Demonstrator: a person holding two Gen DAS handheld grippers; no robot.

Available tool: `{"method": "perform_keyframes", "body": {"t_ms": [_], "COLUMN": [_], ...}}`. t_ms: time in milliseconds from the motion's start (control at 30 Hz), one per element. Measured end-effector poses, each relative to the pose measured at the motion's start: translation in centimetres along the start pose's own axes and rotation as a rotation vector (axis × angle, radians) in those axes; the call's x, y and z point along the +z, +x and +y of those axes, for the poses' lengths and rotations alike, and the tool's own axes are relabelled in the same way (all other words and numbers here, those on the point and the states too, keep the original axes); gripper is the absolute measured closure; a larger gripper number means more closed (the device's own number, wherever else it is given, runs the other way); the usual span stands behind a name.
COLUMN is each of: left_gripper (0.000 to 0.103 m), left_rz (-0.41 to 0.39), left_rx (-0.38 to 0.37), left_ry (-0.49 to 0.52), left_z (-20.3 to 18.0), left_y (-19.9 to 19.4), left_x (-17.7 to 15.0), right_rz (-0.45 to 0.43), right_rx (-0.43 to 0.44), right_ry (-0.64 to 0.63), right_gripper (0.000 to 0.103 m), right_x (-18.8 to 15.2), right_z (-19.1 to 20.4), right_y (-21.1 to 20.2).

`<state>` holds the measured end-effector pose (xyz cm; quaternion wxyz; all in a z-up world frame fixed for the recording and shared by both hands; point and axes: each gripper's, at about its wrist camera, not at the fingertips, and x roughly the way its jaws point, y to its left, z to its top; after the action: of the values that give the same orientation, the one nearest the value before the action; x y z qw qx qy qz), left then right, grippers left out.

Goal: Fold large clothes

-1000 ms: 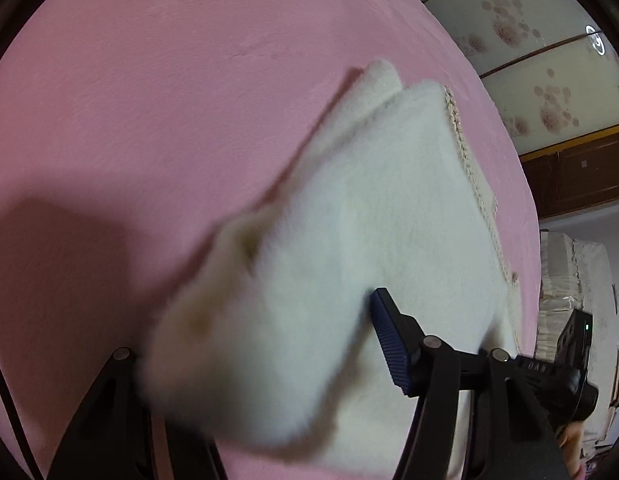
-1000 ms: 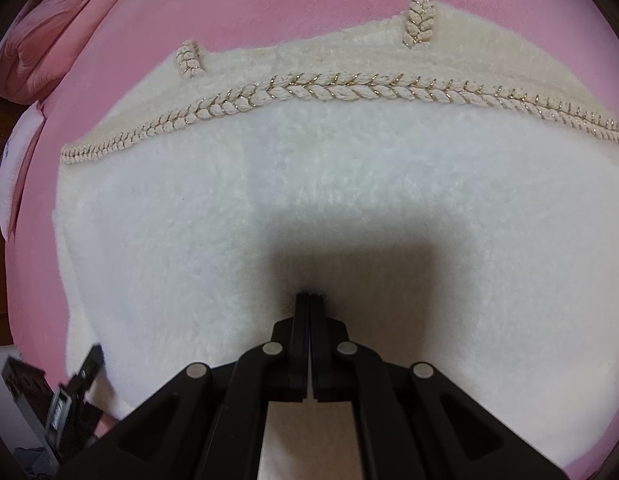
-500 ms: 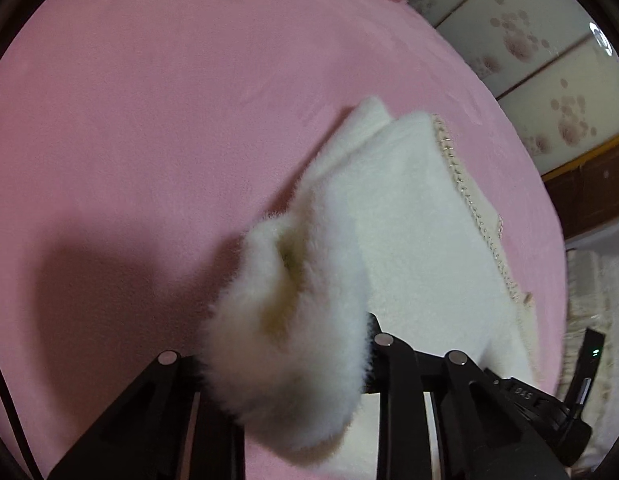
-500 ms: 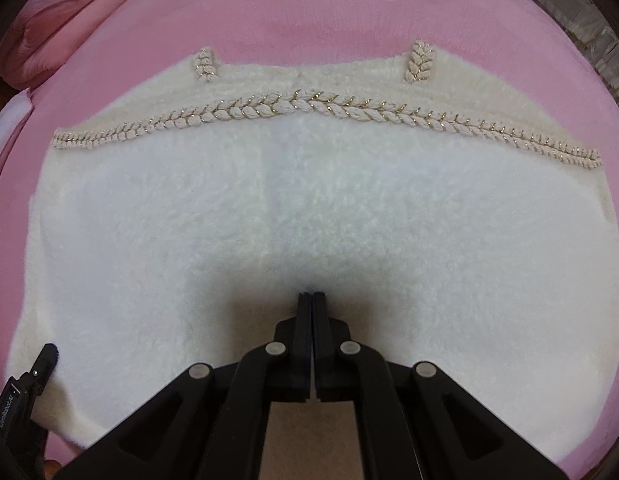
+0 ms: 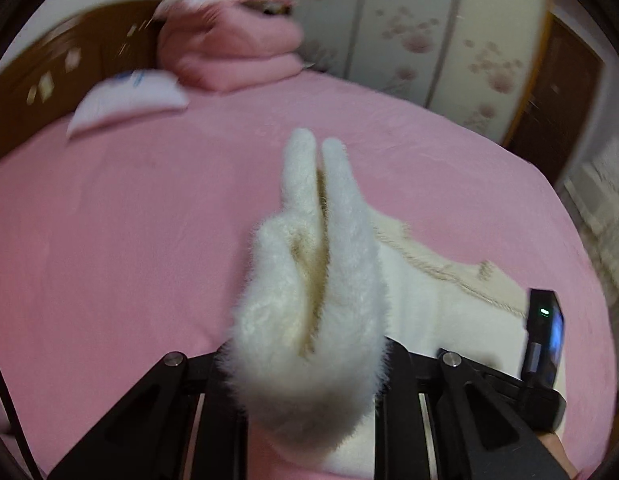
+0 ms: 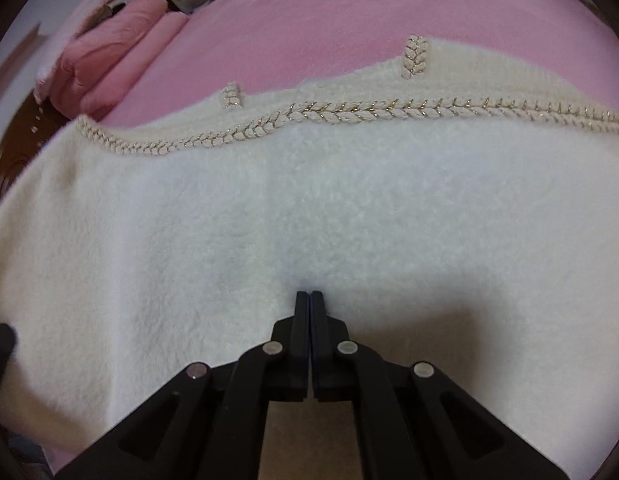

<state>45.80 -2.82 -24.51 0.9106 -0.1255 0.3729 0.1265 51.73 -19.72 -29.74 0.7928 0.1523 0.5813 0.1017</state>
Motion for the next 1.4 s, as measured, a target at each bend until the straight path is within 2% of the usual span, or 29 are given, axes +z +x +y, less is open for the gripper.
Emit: {"method": "perform_keyframes", "body": {"t_ms": [33,133,233,300,400,500,567,833,967,1067,1133,1267,1400], "left_gripper": [0.086,0.086,0.086,0.086,0.086,0.086,0.086,0.086,0.086,0.086,0.086,0.085,0.085], "left_rz": [-0.026,-0.068,-0.121,-0.119,-0.084,-0.090,-0.105,-0.055,-0.027,0.019,0.038,0.060,0.105], "left_rx": [0.001,-0.044,-0.094,-0.127,-0.187,-0.164,-0.155,-0.186,-0.223,-0.235,-0.247,-0.248,-0.254], "left_ry": [0.058,0.142,0.245,0.345,0.458,0.599,0.646,0.678,0.699,0.665,0.636,0.594,0.516], "left_z": [-1.9,-6.4,-11.5,-15.7,-20.3,-23.4,-24.3,-24.5,-25.4,-26.4,-27.4,-29.8,-32.1], "left_y": [-1.3,-4.4,-7.2,-8.2,-9.2,-9.7,-10.1,-10.0,-10.1,-10.2,-10.3,-10.4,-8.2], "left_x": [-0.1,-0.6,-2.2,-4.2,-7.6,-11.1,-11.8,-9.4,-8.1,-6.5,-5.7,-5.7,-7.3], "right_rz": [-0.008,-0.024,-0.013,0.003,-0.009,-0.037,-0.046,-0.034,0.091,0.128,0.093,-0.043,-0.095], "right_rx": [0.023,0.106,0.246,0.365,0.469,0.574,0.613,0.590,0.573,0.530,0.496,0.424,0.306], "right_ry": [-0.010,0.009,0.094,0.152,0.162,0.231,0.246,0.244,0.345,0.365,0.391,0.366,0.284], "right_gripper": [0.103,0.103,0.103,0.103,0.103,0.103,0.103,0.103,0.103,0.103,0.103,0.103,0.099], "right_x": [-0.4,-1.2,-1.8,-2.4,-3.4,-4.8,-5.4,-6.2,-5.5,-3.7,-2.0,2.1,3.5], "right_z": [-0.7,-2.1,-4.6,-6.6,-8.1,-10.4,-11.0,-10.7,-12.1,-14.3,-16.5,-21.1,-23.8], "right_y": [-0.5,-1.0,-1.4,-1.3,-1.1,-0.9,-0.9,-1.4,-2.2,-3.9,-6.0,-11.9,-16.2]}}
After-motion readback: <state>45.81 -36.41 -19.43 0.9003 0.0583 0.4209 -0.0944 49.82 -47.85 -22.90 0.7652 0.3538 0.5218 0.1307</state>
